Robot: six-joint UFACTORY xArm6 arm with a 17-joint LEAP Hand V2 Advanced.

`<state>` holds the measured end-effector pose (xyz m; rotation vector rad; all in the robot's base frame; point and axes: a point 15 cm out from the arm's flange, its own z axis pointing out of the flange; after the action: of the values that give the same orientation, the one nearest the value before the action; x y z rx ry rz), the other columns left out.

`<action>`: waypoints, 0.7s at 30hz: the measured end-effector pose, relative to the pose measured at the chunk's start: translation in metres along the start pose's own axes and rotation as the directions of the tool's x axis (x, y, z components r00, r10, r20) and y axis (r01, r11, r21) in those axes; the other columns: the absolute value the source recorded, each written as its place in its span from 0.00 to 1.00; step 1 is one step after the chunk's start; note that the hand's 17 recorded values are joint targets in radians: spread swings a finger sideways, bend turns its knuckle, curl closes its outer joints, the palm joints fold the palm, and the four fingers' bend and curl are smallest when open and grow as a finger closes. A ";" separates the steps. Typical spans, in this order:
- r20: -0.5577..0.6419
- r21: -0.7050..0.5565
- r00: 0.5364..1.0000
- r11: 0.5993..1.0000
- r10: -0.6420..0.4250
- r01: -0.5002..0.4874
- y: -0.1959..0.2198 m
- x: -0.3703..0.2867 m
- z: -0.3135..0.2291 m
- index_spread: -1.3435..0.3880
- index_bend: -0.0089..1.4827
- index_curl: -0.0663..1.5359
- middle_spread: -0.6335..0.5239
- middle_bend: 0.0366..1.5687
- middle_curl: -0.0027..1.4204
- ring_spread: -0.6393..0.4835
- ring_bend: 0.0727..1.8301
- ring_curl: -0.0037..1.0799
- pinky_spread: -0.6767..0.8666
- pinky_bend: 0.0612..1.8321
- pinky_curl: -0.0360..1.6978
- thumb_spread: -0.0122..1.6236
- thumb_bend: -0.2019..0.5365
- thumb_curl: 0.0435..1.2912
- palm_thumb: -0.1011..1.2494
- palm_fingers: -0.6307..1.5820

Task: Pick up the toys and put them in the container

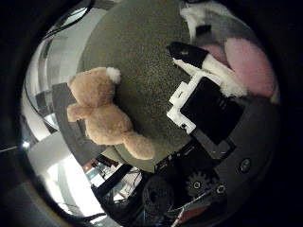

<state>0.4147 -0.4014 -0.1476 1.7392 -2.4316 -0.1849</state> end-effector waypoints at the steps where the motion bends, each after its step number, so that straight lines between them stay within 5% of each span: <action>1: -0.001 0.006 1.000 1.000 0.000 0.000 -0.001 0.002 -0.002 0.59 0.69 0.47 0.40 0.77 0.49 0.38 0.71 0.53 0.30 0.82 0.25 0.60 0.25 0.27 0.76 0.85; 10: -0.011 0.051 1.000 0.999 0.021 -0.020 -0.005 0.029 -0.032 0.63 0.76 0.53 0.43 0.85 0.50 0.39 0.76 0.61 0.33 0.85 0.33 0.63 0.26 0.36 0.87 0.79; 21: -0.057 0.144 0.998 0.989 0.025 -0.016 -0.017 0.061 -0.145 0.64 0.76 0.54 0.43 0.88 0.48 0.38 0.75 0.65 0.33 0.83 0.39 0.61 0.26 0.46 0.89 0.79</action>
<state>0.4381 -0.4667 -0.0056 1.7483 -2.4749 0.0447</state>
